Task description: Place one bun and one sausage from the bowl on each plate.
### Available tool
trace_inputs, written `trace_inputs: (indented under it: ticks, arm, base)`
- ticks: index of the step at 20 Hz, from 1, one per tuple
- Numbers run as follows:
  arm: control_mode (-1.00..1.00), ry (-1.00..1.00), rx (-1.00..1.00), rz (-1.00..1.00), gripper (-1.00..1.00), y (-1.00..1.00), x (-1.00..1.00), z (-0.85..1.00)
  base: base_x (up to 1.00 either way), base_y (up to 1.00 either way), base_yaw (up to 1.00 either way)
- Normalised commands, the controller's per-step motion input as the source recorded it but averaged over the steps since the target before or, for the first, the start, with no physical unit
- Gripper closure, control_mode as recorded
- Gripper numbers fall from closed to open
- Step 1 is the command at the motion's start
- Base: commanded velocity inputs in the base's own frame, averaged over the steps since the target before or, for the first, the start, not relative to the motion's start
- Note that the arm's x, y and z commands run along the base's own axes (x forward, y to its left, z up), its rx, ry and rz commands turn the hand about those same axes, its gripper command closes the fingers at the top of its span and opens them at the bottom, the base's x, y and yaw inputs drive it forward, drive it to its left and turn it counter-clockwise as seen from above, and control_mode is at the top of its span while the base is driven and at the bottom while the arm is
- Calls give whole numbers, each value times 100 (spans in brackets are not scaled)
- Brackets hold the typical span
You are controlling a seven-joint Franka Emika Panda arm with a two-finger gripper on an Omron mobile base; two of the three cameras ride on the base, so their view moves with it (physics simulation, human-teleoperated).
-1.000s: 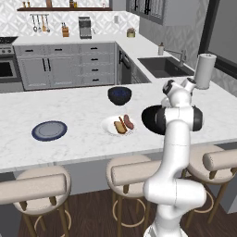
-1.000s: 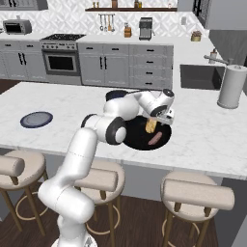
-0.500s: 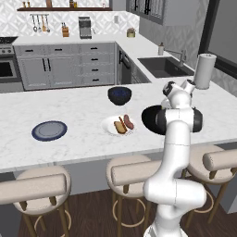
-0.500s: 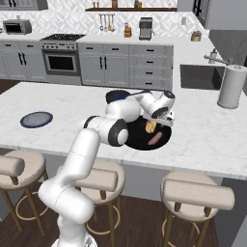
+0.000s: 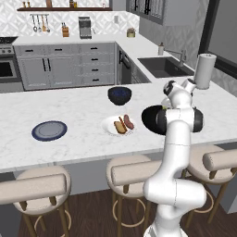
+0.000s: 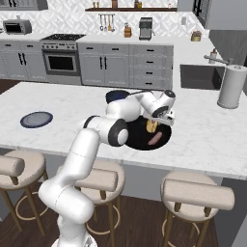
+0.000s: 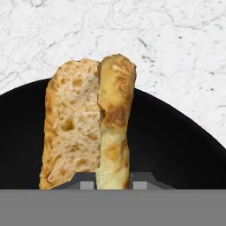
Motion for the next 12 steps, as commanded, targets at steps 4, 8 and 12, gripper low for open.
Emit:
trace_inputs:
  ticks: [4,8,12]
  arm:
    - [-100,0,0,-2,100,8,-52,70]
    - [-100,0,0,0,100,5,-58,83]
    - [-100,0,0,0,100,27,-26,74]
  base:
    - [0,0,0]
    - [0,0,0]
    - [0,0,0]
